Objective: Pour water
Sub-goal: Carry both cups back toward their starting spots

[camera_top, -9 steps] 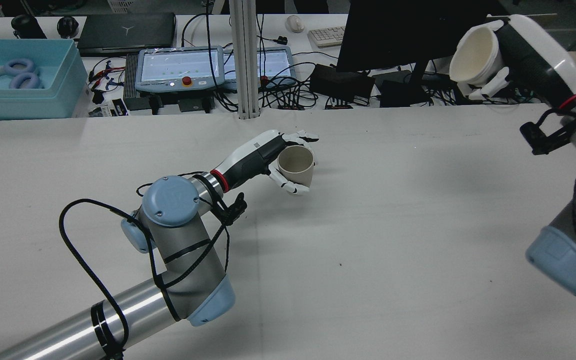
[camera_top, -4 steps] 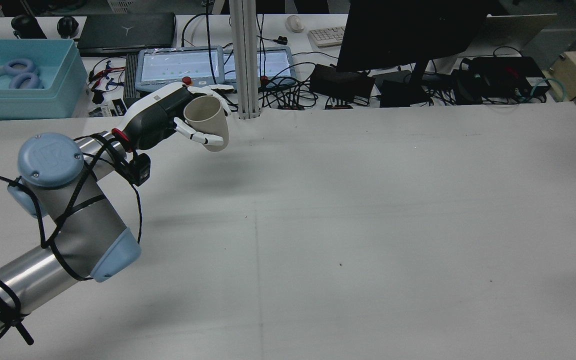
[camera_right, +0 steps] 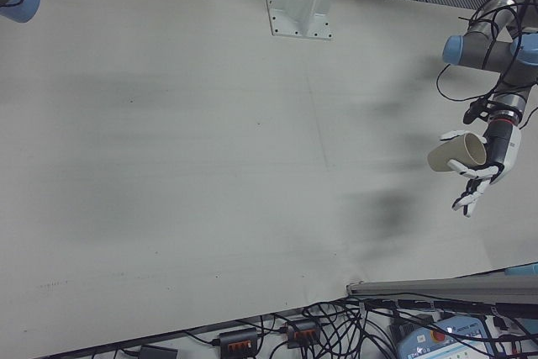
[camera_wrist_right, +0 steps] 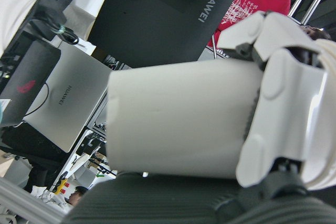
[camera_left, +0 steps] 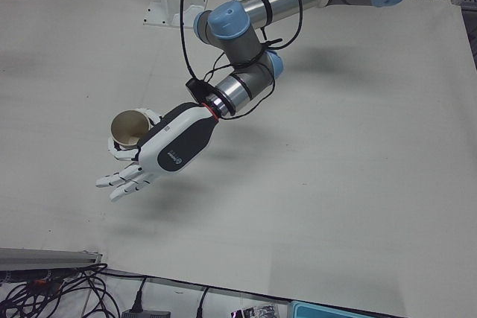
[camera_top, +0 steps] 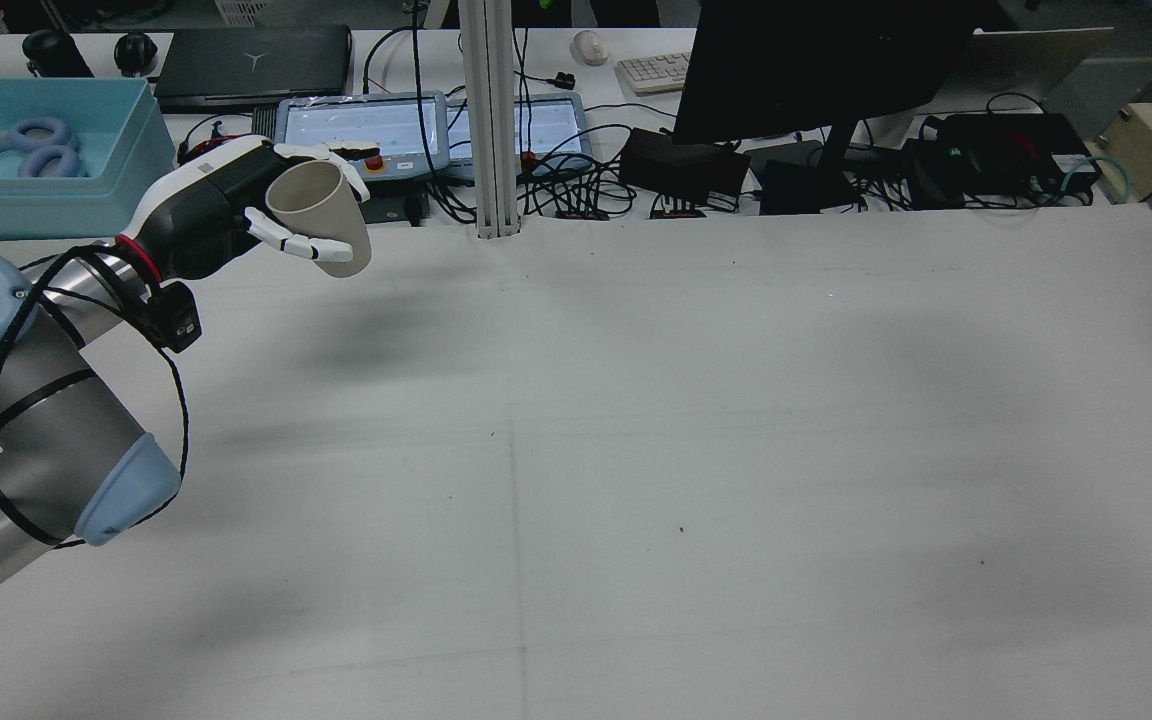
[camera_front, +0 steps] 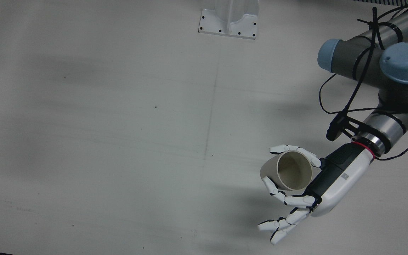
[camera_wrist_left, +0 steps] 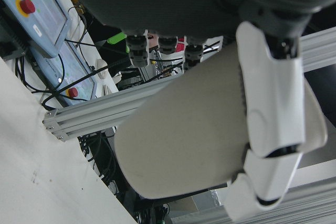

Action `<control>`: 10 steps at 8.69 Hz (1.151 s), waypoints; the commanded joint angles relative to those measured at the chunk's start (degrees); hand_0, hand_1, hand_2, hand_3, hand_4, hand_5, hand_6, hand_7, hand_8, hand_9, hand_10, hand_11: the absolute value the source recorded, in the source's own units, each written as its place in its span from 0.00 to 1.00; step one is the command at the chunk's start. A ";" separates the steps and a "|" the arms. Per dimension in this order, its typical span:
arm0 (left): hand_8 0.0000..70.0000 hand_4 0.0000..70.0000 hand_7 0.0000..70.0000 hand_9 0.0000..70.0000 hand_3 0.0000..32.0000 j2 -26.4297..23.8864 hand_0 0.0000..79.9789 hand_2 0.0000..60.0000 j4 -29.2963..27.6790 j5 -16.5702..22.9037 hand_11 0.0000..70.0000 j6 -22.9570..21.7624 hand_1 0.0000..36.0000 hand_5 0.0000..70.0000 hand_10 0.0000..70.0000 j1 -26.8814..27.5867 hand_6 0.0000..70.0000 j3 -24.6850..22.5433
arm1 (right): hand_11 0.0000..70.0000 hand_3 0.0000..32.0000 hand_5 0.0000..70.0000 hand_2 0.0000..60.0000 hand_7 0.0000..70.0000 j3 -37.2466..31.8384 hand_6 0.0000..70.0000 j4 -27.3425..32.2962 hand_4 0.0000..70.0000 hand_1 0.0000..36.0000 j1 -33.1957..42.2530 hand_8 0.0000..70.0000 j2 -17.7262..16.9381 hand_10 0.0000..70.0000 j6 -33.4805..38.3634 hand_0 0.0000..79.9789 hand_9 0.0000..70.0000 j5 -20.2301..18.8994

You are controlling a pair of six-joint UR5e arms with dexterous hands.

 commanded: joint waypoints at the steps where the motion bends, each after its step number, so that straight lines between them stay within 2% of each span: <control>1: 0.06 1.00 0.24 0.08 0.00 4.56 0.72 1.00 -4.27 0.09 0.18 -2.13 1.00 1.00 0.11 -2.10 0.17 -0.94 | 0.88 0.00 0.74 1.00 0.76 -16.80 0.84 7.82 1.00 0.74 -1.19 0.79 5.10 0.62 -4.26 0.65 1.00 0.97; 2: 0.06 1.00 0.23 0.08 0.00 7.36 0.72 1.00 -7.42 0.09 0.18 -2.14 1.00 1.00 0.11 -2.46 0.16 -0.94 | 0.89 0.00 0.72 1.00 0.75 -17.53 0.82 8.09 1.00 0.72 -3.72 0.80 5.21 0.63 -7.42 0.64 1.00 3.76; 3: 0.06 1.00 0.23 0.08 0.00 10.35 0.72 1.00 -11.37 0.00 0.18 -1.88 1.00 1.00 0.11 -2.37 0.16 -0.51 | 0.93 0.00 0.70 1.00 0.73 -17.54 0.80 8.44 0.95 0.69 -5.23 0.81 4.86 0.65 -10.94 0.63 1.00 6.40; 4: 0.06 1.00 0.24 0.08 0.00 15.34 0.72 1.00 -16.28 -0.35 0.19 -1.35 1.00 1.00 0.11 -2.02 0.16 0.45 | 0.92 0.00 0.65 1.00 0.68 -17.54 0.74 8.27 0.83 0.64 -6.89 0.79 4.77 0.65 -14.45 0.62 1.00 7.47; 5: 0.07 1.00 0.24 0.09 0.00 18.61 0.71 1.00 -21.81 -0.52 0.20 -1.35 1.00 1.00 0.12 -2.11 0.16 3.42 | 0.62 0.00 0.51 0.38 0.50 -17.62 0.52 8.18 0.62 0.38 -7.87 0.60 4.34 0.43 -14.66 0.64 0.79 7.57; 6: 0.07 1.00 0.24 0.09 0.00 22.21 0.71 1.00 -27.09 -0.79 0.21 -0.82 1.00 1.00 0.13 -2.11 0.16 5.19 | 0.04 0.00 0.05 0.00 0.05 -17.62 0.08 8.09 0.24 0.00 -8.92 0.19 4.33 0.02 -14.66 0.58 0.14 7.57; 7: 0.06 1.00 0.23 0.09 0.00 25.55 0.72 1.00 -32.10 -0.79 0.21 0.14 1.00 1.00 0.13 -2.28 0.15 6.60 | 0.00 0.51 0.00 0.00 0.00 -17.80 0.00 8.09 0.00 0.00 -10.76 0.03 4.42 0.00 -15.27 0.44 0.00 7.57; 8: 0.06 1.00 0.23 0.09 0.00 27.15 0.72 1.00 -36.50 -1.05 0.21 0.23 1.00 1.00 0.13 -2.28 0.15 9.57 | 0.00 0.86 0.00 0.00 0.00 -19.54 0.00 8.09 0.00 0.00 -12.52 0.00 5.20 0.00 -15.10 0.25 0.00 7.57; 9: 0.06 1.00 0.23 0.09 0.00 27.95 0.72 1.00 -39.15 -2.01 0.22 0.76 1.00 1.00 0.13 -2.28 0.15 12.21 | 0.00 0.98 0.00 0.00 0.00 -19.65 0.00 8.09 0.00 0.00 -13.32 0.00 5.30 0.00 -15.02 0.24 0.00 7.66; 10: 0.06 1.00 0.23 0.09 0.00 29.26 0.72 1.00 -41.27 -2.11 0.22 2.15 0.98 1.00 0.13 -2.37 0.14 13.20 | 0.00 1.00 0.00 0.00 0.00 -19.65 0.00 8.09 0.00 0.00 -13.67 0.00 5.30 0.00 -14.93 0.27 0.00 7.66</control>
